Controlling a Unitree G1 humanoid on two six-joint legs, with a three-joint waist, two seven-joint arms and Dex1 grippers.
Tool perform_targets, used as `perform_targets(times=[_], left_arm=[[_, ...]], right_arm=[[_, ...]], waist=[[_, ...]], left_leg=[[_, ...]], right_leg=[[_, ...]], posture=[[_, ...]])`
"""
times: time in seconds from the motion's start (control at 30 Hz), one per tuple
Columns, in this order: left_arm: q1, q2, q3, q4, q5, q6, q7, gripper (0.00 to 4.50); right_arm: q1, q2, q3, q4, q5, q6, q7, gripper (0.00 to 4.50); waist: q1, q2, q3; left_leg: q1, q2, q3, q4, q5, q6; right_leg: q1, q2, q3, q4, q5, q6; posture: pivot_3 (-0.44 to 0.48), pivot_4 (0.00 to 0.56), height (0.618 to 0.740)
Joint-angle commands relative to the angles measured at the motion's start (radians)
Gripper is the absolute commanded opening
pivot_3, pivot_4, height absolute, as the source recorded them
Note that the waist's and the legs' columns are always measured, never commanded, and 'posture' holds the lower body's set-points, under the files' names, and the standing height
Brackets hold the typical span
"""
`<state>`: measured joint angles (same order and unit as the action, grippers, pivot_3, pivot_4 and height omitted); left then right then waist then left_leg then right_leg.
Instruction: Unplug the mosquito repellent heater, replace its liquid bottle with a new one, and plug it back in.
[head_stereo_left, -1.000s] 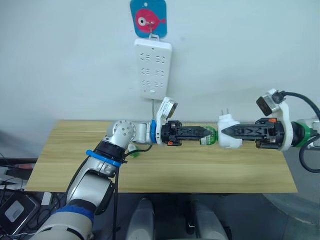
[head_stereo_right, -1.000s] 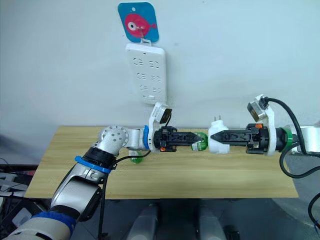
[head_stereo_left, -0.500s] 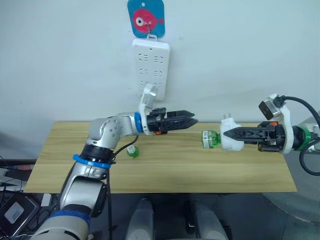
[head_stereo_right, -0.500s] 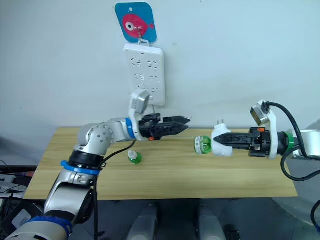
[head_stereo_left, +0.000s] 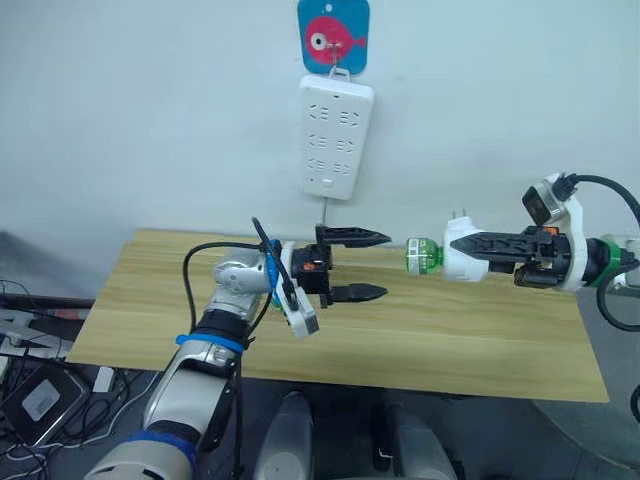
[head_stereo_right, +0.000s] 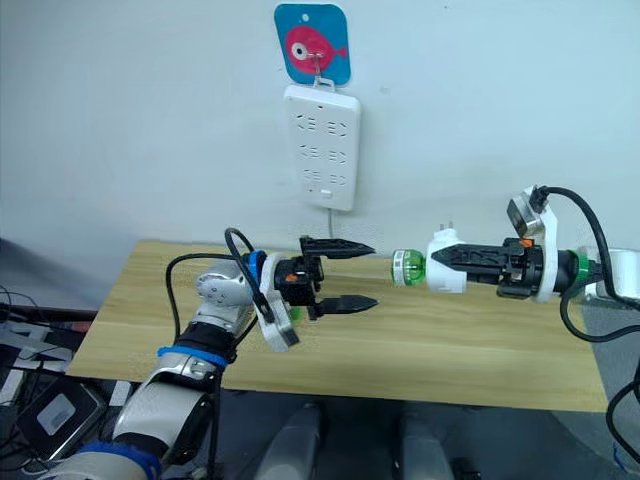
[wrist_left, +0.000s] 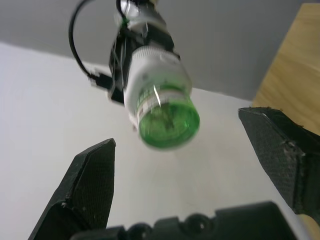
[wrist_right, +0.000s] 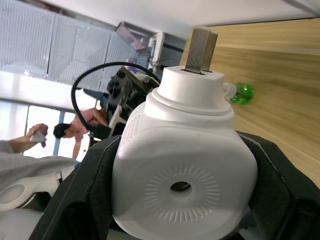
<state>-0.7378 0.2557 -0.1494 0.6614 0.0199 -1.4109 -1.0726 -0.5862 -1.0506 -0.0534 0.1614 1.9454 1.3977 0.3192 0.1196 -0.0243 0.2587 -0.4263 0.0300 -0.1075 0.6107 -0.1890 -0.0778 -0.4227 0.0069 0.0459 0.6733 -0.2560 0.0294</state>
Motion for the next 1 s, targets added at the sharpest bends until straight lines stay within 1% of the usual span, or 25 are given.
perform_targets(times=[0.03, 0.2, 0.37, 0.47, 0.5, 0.53, 0.57, 0.63, 0.73, 0.77, 0.83, 0.87, 0.9, 0.93, 0.97, 1.0], left_arm=[[-0.043, -0.032, 0.041, 0.042, 0.117, -0.080, 0.125, 4.47], [-0.088, -0.067, 0.086, 0.085, 0.286, -0.104, 0.280, 4.47], [-0.112, -0.068, 0.085, 0.097, 0.422, -0.103, 0.418, 4.47], [-0.121, -0.051, 0.062, 0.106, 0.475, -0.106, 0.488, 4.47], [-0.122, -0.046, 0.054, 0.107, 0.483, -0.110, 0.508, 4.02], [-0.123, -0.040, 0.046, 0.107, 0.491, -0.114, 0.524, 3.91], [-0.122, -0.034, 0.040, 0.105, 0.503, -0.113, 0.536, 3.56], [-0.123, -0.021, 0.024, 0.104, 0.523, -0.111, 0.570, 3.15], [-0.127, -0.004, -0.004, 0.107, 0.538, -0.097, 0.620, 2.30], [-0.130, 0.000, -0.021, 0.113, 0.526, -0.092, 0.633, 2.25], [-0.137, 0.008, -0.096, 0.142, 0.431, -0.068, 0.627, 2.25], [-0.135, 0.010, -0.134, 0.141, 0.349, -0.029, 0.607, 2.25], [-0.110, 0.000, -0.179, 0.078, 0.156, 0.108, 0.505, 2.25], [-0.070, -0.005, -0.217, -0.047, -0.065, 0.323, 0.367, 2.25], [-0.040, -0.001, -0.243, -0.169, -0.251, 0.522, 0.262, 2.25], [-0.018, 0.014, -0.255, -0.291, -0.405, 0.720, 0.187, 2.25]], right_arm=[[-0.030, 0.006, -0.005, -0.014, 0.027, 0.013, -0.004, 3.11], [-0.050, 0.026, -0.003, -0.018, 0.027, 0.023, 0.001, 3.11], [-0.052, 0.037, -0.004, -0.023, 0.027, 0.023, -0.001, 3.11], [-0.049, 0.041, -0.007, -0.028, 0.027, 0.023, -0.002, 3.11], [-0.048, 0.041, -0.008, -0.029, 0.027, 0.022, -0.002, 3.11], [-0.045, 0.041, -0.009, -0.031, 0.027, 0.022, -0.002, 3.11], [-0.042, 0.040, -0.009, -0.032, 0.027, 0.022, -0.002, 3.11], [-0.039, 0.040, -0.011, -0.033, 0.027, 0.021, -0.002, 3.11], [-0.037, 0.040, -0.012, -0.037, 0.027, 0.022, 0.002, 3.11], [-0.036, 0.039, -0.012, -0.038, 0.027, 0.023, 0.003, 3.11], [-0.036, 0.038, -0.011, -0.039, 0.027, 0.024, 0.005, 3.11], [-0.037, 0.036, -0.011, -0.041, 0.027, 0.024, 0.005, 3.11], [-0.037, 0.034, -0.010, -0.042, 0.027, 0.024, 0.006, 3.11], [-0.036, 0.029, -0.012, -0.043, 0.027, 0.025, 0.007, 3.11], [-0.034, 0.024, -0.013, -0.040, 0.027, 0.027, 0.008, 3.11], [-0.033, 0.019, -0.014, -0.039, 0.027, 0.028, 0.010, 3.11]], waist=[[0.009, 0.000, 0.000], [0.013, 0.000, 0.000], [0.013, 0.000, 0.000], [0.013, 0.000, 0.000], [0.012, 0.000, 0.000], [0.012, 0.000, 0.000], [0.012, 0.000, 0.000], [0.012, 0.000, 0.000], [0.012, 0.000, 0.000], [0.012, 0.000, 0.000], [0.012, 0.000, 0.000], [0.011, 0.000, 0.000], [0.010, 0.000, 0.000], [0.009, 0.000, 0.000], [0.006, 0.000, 0.000], [0.000, 0.001, 0.001]], left_leg=[[0.000, 0.000, 0.000, 0.000, 0.000, 0.000], [0.000, 0.000, 0.000, 0.001, 0.000, 0.000], [0.001, 0.000, 0.000, 0.001, 0.000, 0.000], [0.001, 0.000, 0.000, 0.001, 0.000, 0.000], [0.001, 0.000, 0.000, 0.001, 0.000, 0.000], [0.001, 0.000, 0.000, 0.001, 0.000, 0.000], [0.001, 0.000, 0.000, 0.001, 0.000, 0.000], [0.001, 0.000, -0.001, 0.001, 0.000, 0.000], [0.002, 0.000, -0.001, 0.001, 0.000, 0.000], [0.002, 0.000, -0.001, 0.001, 0.000, 0.000], [0.002, 0.000, -0.001, 0.001, 0.000, 0.000], [0.002, 0.000, -0.001, 0.001, 0.000, 0.000], [0.002, 0.000, -0.001, 0.001, 0.000, 0.000], [0.001, 0.000, -0.001, 0.001, 0.000, 0.000], [0.001, 0.000, -0.001, 0.001, 0.000, 0.000], [0.001, 0.000, -0.001, 0.001, 0.000, 0.000]], right_leg=[[0.000, 0.000, 0.000, 0.000, 0.000, 0.000], [0.000, 0.000, 0.000, 0.002, 0.000, 0.001], [0.000, 0.000, 0.000, 0.003, 0.000, 0.001], [0.000, 0.000, 0.000, 0.003, 0.000, 0.001], [0.000, 0.000, 0.000, 0.004, 0.000, 0.001], [0.000, 0.000, 0.000, 0.004, 0.000, 0.001], [0.000, 0.000, 0.000, 0.004, 0.000, 0.001], [0.000, 0.000, 0.000, 0.004, 0.000, 0.001], [0.000, 0.001, 0.000, 0.005, 0.000, 0.001], [0.000, 0.000, 0.000, 0.005, 0.000, 0.001], [0.000, 0.000, 0.000, 0.005, 0.000, 0.001], [0.000, 0.000, 0.000, 0.005, 0.000, 0.001], [0.000, 0.000, 0.000, 0.005, 0.000, 0.001], [0.000, 0.000, 0.000, 0.005, 0.000, 0.001], [0.000, 0.000, 0.000, 0.005, 0.000, 0.001], [0.000, 0.000, 0.000, 0.005, 0.000, 0.001]], posture=[[0.235, 0.250, 0.740], [0.234, 0.250, 0.740], [0.234, 0.250, 0.740], [0.224, 0.253, 0.740], [0.222, 0.252, 0.740], [0.222, 0.252, 0.740], [0.222, 0.252, 0.740], [0.220, 0.255, 0.740], [0.219, 0.256, 0.740], [0.219, 0.256, 0.740], [0.219, 0.256, 0.740], [0.218, 0.256, 0.740], [0.218, 0.256, 0.740], [0.212, 0.258, 0.740], [0.212, 0.258, 0.740], [0.212, 0.258, 0.740]])
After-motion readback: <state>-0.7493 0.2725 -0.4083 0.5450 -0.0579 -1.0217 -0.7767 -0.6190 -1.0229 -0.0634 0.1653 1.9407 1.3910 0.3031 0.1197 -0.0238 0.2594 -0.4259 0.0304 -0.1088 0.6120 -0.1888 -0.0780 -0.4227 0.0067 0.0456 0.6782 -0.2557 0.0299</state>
